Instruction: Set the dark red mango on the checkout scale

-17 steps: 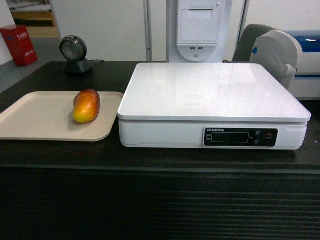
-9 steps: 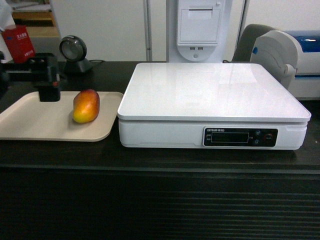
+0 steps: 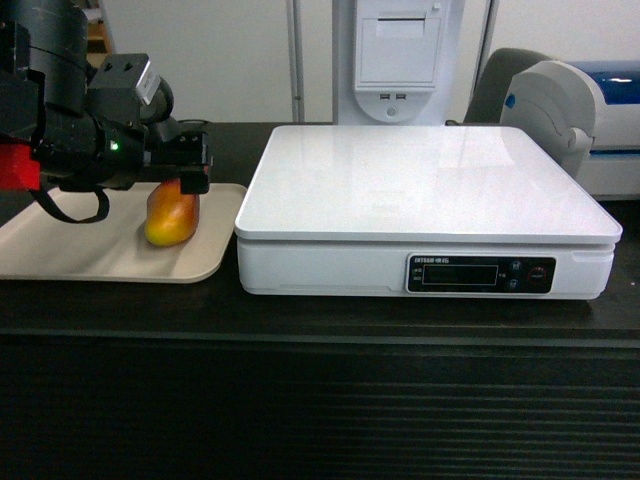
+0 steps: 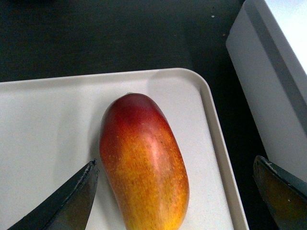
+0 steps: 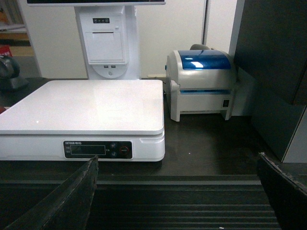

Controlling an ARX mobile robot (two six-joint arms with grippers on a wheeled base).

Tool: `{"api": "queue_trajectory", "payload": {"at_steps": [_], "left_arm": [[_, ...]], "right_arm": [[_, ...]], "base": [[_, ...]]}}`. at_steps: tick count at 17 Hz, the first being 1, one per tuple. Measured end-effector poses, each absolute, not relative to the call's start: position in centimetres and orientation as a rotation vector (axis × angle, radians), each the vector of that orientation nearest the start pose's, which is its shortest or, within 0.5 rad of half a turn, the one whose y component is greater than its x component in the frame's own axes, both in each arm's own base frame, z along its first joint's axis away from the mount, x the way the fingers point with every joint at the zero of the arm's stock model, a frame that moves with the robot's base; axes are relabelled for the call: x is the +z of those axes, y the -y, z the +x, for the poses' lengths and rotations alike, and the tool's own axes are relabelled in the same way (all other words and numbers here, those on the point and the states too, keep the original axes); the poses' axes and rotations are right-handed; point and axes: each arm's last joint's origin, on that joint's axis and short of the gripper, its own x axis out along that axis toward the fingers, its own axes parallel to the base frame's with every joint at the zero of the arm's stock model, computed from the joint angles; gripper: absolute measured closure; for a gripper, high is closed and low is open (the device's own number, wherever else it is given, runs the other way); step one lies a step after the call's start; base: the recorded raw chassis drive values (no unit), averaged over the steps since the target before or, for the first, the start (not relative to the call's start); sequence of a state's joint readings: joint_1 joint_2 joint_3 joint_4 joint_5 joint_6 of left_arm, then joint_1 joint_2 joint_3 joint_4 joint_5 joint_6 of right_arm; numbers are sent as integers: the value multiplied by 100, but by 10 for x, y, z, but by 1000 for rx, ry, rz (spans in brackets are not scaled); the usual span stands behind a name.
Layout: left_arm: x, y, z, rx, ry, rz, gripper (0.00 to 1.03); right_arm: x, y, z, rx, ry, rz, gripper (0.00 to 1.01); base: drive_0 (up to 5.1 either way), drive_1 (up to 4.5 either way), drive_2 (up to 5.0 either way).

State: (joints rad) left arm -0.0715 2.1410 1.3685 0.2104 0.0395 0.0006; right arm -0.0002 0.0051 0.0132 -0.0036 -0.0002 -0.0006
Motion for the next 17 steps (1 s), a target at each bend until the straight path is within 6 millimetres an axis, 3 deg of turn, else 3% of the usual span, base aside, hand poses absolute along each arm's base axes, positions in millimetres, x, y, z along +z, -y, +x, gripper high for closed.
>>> {"api": "queue_trajectory", "payload": {"at_steps": [8,9,12,15,17], "left_arm": [[122,22,504,-49,-647,2,5],[110,22,509,-47,-692,0,5],[92,21,512,-38,-747,16,5],[91,19,513,-37,-748,27,5],[89,19,511,-44,-737,36,24]], "right_arm": [[167,0,97,0,4,-1,3],[167,0,97,0,4,-1,3],[167,0,97,0,4,-1,3],[167,0,97,0,5,-1,3],[167,0,97,0,4,-1,3]], "base": [[0,0,0],[0,0,0],[0,0,0],[0,0,0],[0,0,0]]}}
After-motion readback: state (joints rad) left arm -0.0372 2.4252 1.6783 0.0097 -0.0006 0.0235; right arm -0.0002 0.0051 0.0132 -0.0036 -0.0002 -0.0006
